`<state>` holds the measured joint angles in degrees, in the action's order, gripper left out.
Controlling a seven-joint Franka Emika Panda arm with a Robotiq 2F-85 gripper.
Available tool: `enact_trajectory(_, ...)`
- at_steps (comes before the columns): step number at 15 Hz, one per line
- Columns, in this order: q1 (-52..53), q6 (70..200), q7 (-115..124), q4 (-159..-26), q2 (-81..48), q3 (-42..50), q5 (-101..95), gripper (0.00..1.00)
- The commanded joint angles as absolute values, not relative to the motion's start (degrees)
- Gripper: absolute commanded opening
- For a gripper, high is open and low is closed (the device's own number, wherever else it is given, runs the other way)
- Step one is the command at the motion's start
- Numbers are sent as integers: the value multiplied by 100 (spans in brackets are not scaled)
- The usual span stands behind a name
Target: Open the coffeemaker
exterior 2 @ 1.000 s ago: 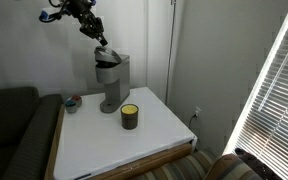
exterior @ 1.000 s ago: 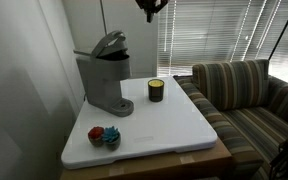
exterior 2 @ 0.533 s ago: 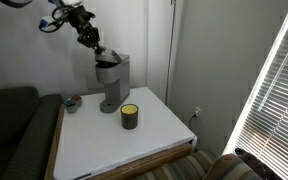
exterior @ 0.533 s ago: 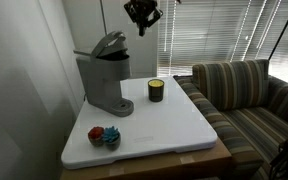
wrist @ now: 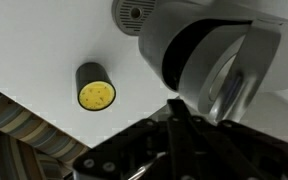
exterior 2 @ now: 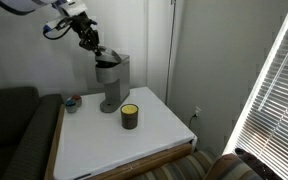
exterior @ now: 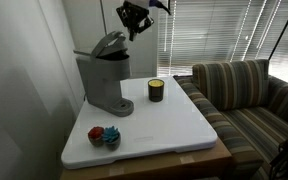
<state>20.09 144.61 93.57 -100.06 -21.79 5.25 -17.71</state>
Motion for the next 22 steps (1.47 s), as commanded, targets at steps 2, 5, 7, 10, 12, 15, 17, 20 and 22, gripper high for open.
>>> enact_trajectory(2, 1771, 15040, 9338, -9922, -2320, 290, -1403, 0)
enact_trajectory(5, 1763, 15234, 9287, -9924, -2346, 282, -1230, 0)
enact_trajectory(7, 1765, 15397, 9294, -9932, -2368, 294, -1155, 0)
enact_trajectory(10, 1793, 15690, 9333, -9934, -2395, 348, -1136, 0)
enact_trajectory(12, 1819, 15848, 9353, -9928, -2396, 388, -1161, 0)
enact_trajectory(15, 1844, 16044, 9360, -9920, -2406, 430, -1167, 0)
enact_trajectory(17, 1869, 16154, 9390, -9911, -2418, 473, -1174, 0)
enact_trajectory(20, 1894, 16304, 9400, -9898, -2438, 518, -1167, 0)
enact_trajectory(22, 1905, 16364, 9401, -9886, -2447, 541, -1162, 0)
